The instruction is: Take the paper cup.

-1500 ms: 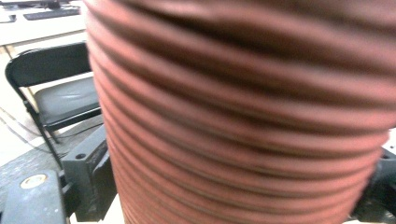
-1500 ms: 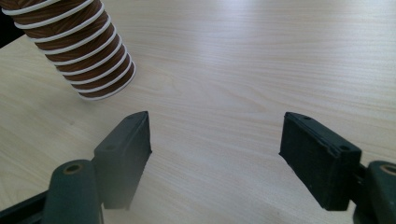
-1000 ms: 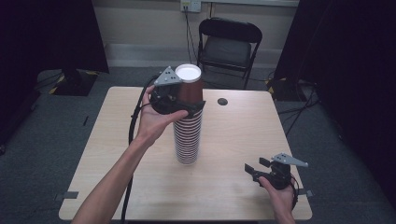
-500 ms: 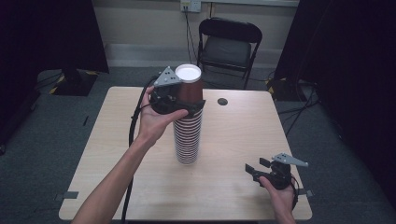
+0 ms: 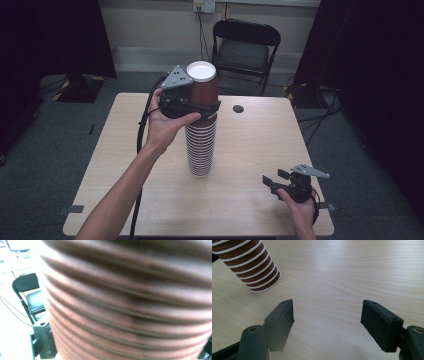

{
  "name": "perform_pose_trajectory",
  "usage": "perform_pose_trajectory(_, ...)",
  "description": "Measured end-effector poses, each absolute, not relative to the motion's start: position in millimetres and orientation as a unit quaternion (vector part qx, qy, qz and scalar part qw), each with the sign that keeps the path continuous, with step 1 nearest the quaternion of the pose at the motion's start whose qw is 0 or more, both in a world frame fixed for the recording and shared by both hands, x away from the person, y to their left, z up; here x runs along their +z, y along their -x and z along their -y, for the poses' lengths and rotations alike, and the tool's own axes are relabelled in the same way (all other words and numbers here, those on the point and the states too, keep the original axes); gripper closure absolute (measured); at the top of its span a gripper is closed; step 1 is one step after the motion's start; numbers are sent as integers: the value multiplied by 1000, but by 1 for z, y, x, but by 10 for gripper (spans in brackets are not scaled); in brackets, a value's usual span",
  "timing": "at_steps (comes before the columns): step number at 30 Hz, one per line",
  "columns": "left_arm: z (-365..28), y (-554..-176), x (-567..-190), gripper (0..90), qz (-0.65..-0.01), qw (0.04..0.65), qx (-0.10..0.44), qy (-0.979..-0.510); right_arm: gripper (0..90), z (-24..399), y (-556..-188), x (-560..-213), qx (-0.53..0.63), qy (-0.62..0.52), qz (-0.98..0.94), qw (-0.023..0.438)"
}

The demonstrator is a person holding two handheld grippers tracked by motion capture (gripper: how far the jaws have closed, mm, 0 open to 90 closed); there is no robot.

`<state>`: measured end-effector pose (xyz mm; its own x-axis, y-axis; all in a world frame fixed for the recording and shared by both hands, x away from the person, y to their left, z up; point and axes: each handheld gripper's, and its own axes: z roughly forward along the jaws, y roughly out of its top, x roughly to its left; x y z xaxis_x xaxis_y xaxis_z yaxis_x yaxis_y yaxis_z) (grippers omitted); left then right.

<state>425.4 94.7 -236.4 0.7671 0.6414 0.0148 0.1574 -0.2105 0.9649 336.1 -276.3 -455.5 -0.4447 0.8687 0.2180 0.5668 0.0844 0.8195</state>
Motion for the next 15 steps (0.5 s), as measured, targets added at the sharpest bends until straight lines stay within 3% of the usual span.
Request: perform_pose_trajectory(15, -96, -421, -219, 108, -252, 594, 238, -726, 264, 277, -336, -455, 458, -500, -716, 167)
